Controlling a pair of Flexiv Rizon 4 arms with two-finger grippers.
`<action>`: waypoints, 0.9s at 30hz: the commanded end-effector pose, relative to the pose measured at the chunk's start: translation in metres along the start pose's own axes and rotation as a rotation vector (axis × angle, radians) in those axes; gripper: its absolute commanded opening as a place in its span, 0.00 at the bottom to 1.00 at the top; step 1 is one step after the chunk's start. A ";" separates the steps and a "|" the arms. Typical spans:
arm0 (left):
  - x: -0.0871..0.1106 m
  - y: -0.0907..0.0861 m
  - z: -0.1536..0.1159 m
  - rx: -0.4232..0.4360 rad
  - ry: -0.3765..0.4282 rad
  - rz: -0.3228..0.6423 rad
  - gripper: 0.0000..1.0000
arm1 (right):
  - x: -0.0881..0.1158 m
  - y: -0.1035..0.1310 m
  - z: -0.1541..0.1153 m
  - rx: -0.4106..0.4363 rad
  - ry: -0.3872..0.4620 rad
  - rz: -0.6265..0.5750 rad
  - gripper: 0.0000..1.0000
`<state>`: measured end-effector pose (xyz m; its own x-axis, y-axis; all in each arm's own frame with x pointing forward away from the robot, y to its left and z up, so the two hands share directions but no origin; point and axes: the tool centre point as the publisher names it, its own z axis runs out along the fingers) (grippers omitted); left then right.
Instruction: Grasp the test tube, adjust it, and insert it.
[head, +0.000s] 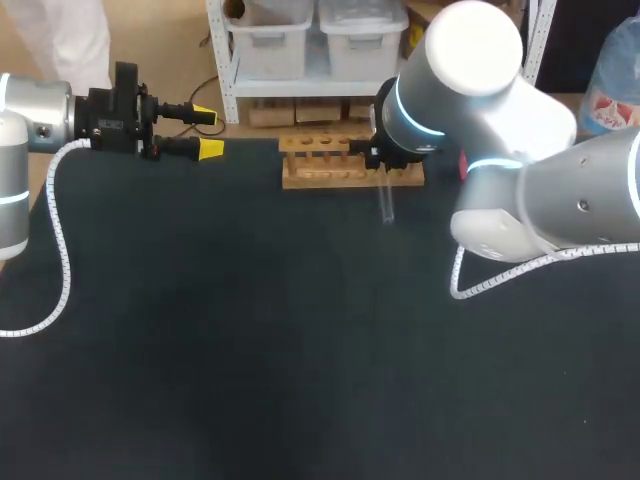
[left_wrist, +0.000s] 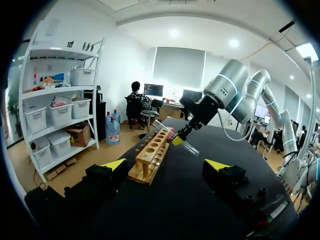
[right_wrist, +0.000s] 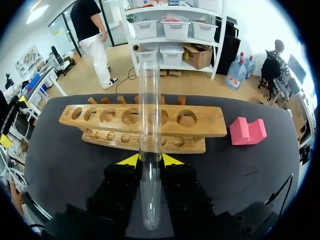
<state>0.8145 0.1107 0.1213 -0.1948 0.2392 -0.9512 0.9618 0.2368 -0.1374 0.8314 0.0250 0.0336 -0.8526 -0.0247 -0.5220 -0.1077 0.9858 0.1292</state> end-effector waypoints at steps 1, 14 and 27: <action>0.001 0.001 0.000 0.000 -0.002 0.002 1.00 | -0.001 0.000 0.004 -0.003 0.015 0.000 0.00; 0.001 0.001 0.000 0.000 -0.002 0.002 1.00 | -0.005 0.000 -0.012 0.007 -0.007 0.012 0.00; 0.001 0.001 0.000 0.000 -0.002 0.002 1.00 | -0.009 -0.001 -0.001 0.005 0.011 0.004 0.00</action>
<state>0.8145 0.1107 0.1212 -0.1948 0.2392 -0.9512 0.9618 0.2368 -0.1374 0.8359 0.0230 0.0388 -0.8568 -0.0212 -0.5152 -0.1005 0.9869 0.1265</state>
